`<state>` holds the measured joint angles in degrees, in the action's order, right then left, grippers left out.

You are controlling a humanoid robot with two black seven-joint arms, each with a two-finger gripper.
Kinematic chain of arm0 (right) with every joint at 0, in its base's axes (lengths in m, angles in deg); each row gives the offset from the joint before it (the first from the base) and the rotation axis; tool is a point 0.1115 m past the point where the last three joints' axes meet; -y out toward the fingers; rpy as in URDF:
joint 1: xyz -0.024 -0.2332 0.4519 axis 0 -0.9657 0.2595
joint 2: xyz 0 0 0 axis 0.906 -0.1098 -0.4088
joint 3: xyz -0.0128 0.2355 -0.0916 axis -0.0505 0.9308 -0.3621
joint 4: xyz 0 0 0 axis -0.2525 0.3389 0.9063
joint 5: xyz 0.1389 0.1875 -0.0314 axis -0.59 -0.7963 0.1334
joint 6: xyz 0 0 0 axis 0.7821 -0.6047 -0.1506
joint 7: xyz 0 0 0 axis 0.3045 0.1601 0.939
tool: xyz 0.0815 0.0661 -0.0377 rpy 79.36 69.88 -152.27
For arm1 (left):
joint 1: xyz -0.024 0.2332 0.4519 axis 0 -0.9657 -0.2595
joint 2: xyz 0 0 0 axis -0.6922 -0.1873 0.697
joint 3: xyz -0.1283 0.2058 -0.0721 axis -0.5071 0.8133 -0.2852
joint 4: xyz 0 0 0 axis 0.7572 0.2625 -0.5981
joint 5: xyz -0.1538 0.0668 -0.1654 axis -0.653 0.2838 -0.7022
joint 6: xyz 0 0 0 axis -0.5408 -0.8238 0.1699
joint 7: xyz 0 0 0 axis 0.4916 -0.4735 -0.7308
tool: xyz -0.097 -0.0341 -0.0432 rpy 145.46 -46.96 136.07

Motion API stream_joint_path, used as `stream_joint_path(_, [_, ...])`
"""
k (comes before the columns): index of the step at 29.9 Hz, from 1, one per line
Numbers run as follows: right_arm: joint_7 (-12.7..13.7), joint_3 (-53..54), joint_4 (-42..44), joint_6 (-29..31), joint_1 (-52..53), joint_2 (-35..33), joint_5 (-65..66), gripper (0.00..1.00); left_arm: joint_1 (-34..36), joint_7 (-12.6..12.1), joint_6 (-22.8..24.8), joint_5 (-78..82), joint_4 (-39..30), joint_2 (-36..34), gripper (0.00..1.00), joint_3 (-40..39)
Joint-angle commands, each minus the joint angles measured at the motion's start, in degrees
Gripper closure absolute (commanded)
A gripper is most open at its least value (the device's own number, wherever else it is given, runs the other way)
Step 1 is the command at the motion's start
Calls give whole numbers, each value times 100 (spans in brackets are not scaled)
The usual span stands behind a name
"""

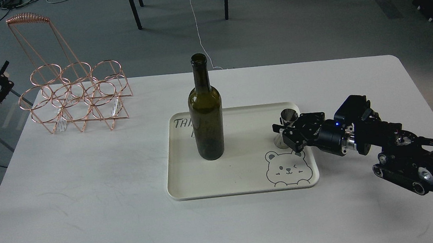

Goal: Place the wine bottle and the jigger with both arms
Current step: 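Close the right gripper on the jigger and lift it, then carry the jigger off the tray and set it on the table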

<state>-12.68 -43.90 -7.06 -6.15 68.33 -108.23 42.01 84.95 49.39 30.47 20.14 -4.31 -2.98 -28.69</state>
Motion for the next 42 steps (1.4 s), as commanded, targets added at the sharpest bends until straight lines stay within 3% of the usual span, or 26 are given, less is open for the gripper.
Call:
stream_joint_path(1, [-1, -33, -1, -33, 4, -67, 0, 87, 0, 0, 0, -1, 0, 0, 2, 0])
stream_joint_path(6, [-1, -25, -18, -261, 56, -76, -18, 97, 0, 0, 0, -1, 0, -9, 2, 0])
stream_joint_path(12, [-1, 89, -193, -402, 144, -391, -79, 98, 0, 0, 0, -1, 0, -27, 2, 0])
stream_joint_path(18, [-1, 450, -484, -472, 57, -1261, -97, 98, 0, 0, 0, -1, 0, -44, 2, 0])
stream_joint_path(25, [5, 485, -414, -938, -461, -1763, -123, 97, 9, 0, -8, 8, -9, -35, 2, 0])
stream_joint_path(35, [49, 459, 139, -1137, -1024, -1649, -447, 93, 18, -9, 0, 25, -26, -27, 2, 8])
stream_joint_path(42, [40, 388, 342, -1137, -1086, -1500, -615, 80, 35, -9, 0, 25, -26, -27, 2, 17])
